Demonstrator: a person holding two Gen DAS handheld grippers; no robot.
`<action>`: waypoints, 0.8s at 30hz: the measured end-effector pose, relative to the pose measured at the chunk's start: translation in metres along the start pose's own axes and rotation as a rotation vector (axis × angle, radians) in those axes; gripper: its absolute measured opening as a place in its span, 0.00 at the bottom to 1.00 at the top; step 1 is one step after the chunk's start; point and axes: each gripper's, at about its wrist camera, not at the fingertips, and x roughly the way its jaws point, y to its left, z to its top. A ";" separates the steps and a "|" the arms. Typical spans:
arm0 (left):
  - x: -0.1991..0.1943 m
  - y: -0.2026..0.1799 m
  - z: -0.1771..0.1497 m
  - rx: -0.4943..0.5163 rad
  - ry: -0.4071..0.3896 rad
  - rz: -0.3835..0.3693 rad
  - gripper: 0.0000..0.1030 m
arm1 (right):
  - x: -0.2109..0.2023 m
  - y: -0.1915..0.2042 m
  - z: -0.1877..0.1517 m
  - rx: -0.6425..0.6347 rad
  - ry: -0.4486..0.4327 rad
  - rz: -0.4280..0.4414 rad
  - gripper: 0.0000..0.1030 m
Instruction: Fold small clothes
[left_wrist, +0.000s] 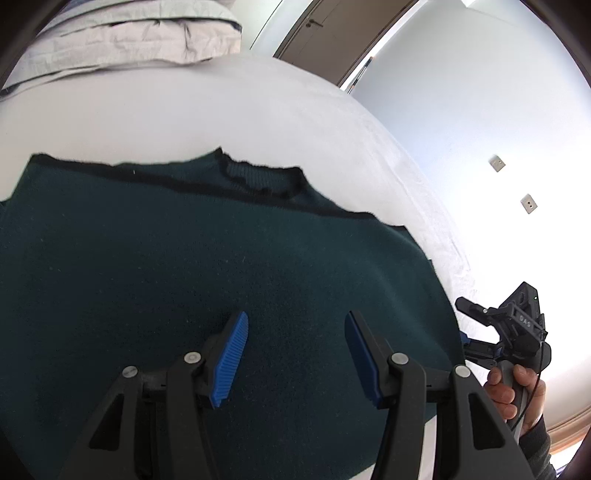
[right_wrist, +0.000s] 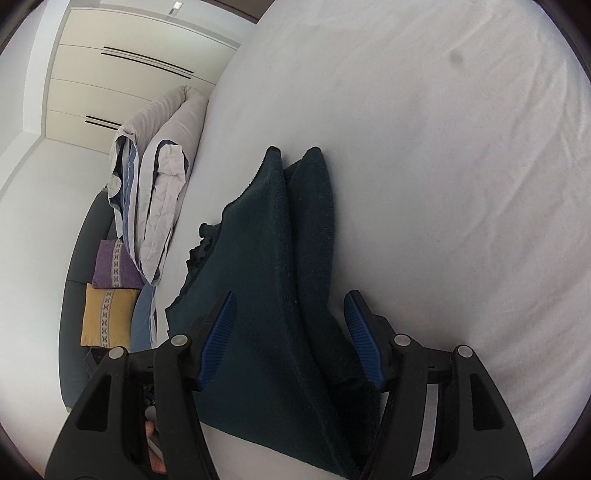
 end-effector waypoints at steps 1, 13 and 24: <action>0.003 0.003 -0.001 -0.008 0.008 -0.003 0.55 | 0.003 0.003 0.000 -0.009 0.009 -0.005 0.55; 0.005 0.022 -0.002 -0.069 0.027 -0.088 0.55 | 0.023 0.040 -0.009 -0.130 -0.004 -0.193 0.11; -0.009 0.057 0.001 -0.275 0.008 -0.259 0.53 | 0.060 0.221 -0.075 -0.608 0.063 -0.234 0.11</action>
